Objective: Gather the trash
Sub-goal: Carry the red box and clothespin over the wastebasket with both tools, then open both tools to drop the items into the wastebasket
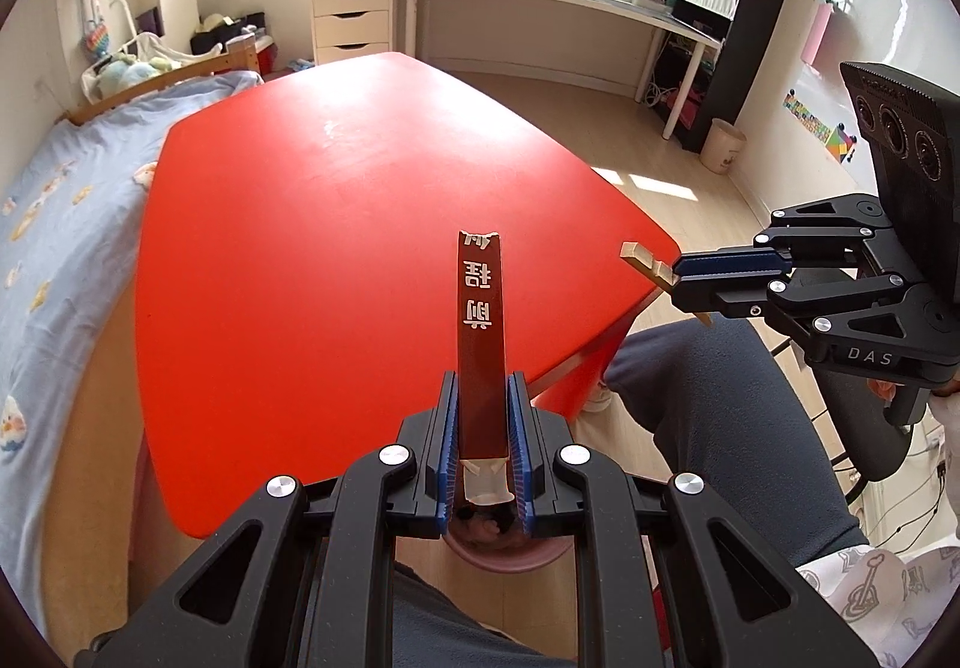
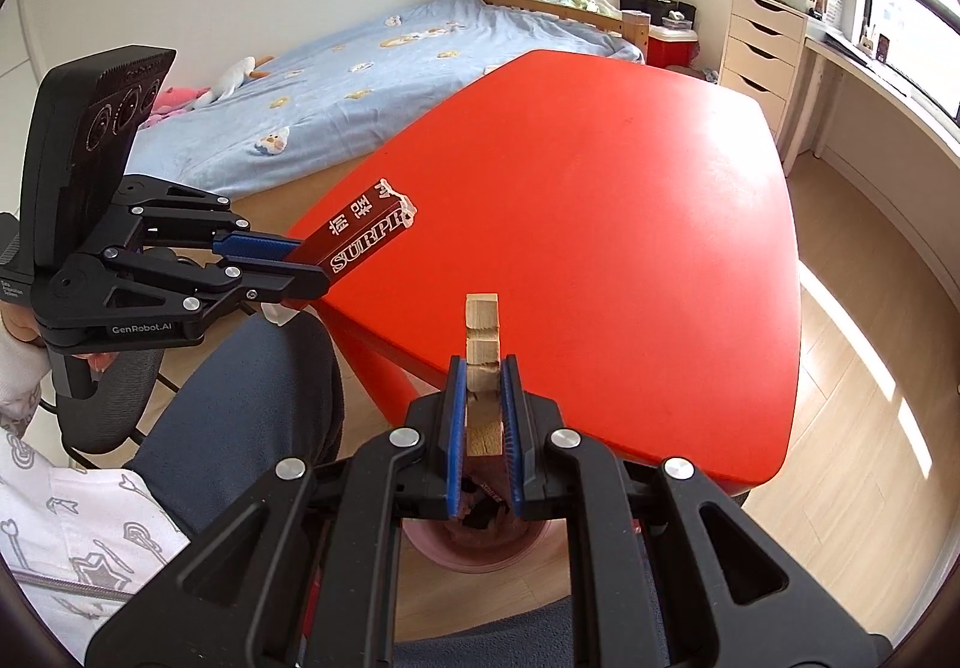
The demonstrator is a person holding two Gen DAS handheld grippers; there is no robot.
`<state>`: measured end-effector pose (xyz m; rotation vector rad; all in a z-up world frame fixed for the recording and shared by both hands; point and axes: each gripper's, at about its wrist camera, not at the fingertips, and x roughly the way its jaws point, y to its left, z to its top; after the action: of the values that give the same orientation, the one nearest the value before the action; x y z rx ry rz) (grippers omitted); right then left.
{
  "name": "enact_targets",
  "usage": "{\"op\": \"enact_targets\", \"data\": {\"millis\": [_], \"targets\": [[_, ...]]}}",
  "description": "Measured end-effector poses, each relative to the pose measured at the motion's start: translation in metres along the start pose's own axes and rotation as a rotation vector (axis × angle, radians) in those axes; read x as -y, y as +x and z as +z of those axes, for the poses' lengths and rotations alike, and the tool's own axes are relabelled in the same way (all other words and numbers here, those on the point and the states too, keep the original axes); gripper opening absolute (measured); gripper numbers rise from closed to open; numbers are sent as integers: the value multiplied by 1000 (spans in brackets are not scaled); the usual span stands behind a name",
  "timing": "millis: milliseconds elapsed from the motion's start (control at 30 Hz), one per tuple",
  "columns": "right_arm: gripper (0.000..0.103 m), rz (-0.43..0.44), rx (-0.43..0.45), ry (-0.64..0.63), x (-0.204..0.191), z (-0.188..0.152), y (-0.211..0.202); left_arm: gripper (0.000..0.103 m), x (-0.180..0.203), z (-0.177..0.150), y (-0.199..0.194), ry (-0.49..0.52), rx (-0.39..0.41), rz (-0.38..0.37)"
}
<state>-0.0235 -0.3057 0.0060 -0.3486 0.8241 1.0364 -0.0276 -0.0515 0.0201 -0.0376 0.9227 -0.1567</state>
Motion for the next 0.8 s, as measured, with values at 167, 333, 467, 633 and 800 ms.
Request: {"op": "enact_targets", "data": {"millis": [167, 333, 467, 633, 800], "targets": [[11, 6, -38, 22, -6, -17, 7, 15, 7, -14, 5, -5, -30, -26], [11, 19, -68, 43, -11, -31, 15, 15, 14, -26, 8, -5, -55, -49], [11, 23, -84, 53, -12, -37, 21, 15, 17, -34, 11, -6, -73, -61], [11, 23, -84, 59, -13, -39, 23, 15, 19, -38, 13, -2, -81, -62], [11, 39, -74, 60, -12, -40, 20, 16, 20, -38, 13, 3, -78, -75]]}}
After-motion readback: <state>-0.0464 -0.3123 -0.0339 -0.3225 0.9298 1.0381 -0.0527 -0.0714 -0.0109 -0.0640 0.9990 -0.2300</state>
